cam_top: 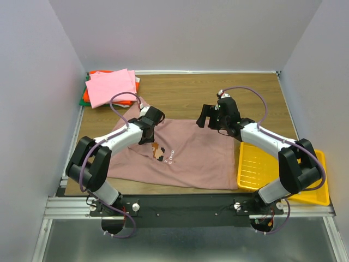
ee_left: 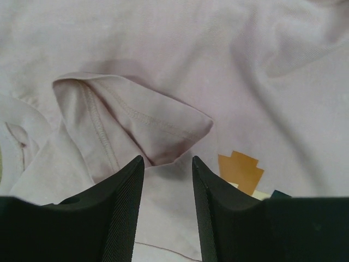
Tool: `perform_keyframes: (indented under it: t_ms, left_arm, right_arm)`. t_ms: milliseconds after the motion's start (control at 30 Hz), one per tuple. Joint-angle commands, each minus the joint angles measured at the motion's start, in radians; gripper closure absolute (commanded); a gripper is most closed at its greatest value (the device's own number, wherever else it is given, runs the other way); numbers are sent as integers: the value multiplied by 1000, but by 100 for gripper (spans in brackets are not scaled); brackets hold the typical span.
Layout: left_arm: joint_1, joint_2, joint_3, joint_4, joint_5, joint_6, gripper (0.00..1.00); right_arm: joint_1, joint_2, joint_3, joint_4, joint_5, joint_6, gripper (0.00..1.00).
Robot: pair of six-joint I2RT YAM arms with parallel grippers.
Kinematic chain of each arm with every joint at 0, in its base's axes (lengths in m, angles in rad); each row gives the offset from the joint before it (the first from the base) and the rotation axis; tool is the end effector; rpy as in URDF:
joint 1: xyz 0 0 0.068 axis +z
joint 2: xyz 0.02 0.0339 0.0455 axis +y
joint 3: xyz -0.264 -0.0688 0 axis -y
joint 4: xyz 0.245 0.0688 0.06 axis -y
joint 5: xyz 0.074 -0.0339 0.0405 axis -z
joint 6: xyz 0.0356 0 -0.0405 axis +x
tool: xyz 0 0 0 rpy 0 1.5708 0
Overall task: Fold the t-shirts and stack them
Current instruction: Fold the tshirt
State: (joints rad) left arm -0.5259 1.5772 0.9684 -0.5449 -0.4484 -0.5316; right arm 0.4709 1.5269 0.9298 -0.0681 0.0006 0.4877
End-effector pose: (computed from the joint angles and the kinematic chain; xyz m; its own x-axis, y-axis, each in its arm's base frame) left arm 0.2672 -0.1372 0.1896 -0.8339 -0.0441 -0.5501 -0.1418 0.9805 0.1363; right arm 0.2950 0.1501 0.2215 -0.6983 0.1703 -0.6952 -0.1427 0.9187 0.3684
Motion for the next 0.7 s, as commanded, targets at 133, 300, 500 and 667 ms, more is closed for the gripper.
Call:
perform_keyframes:
  t_ms: [133, 300, 500, 667]
  left_arm:
    - [-2, 13, -20, 59, 85, 42, 53]
    - [23, 32, -25, 59, 79, 45, 53]
    - [38, 29, -36, 69, 88, 51, 55]
    - [38, 27, -45, 72, 106, 55, 67]
  right_arm:
    - [-5, -7, -16, 16, -8, -17, 2]
    - [-6, -1, -16, 16, -5, -18, 2]
    - [-6, 6, -14, 16, -5, -17, 2]
    - [-5, 6, -16, 16, -5, -18, 2]
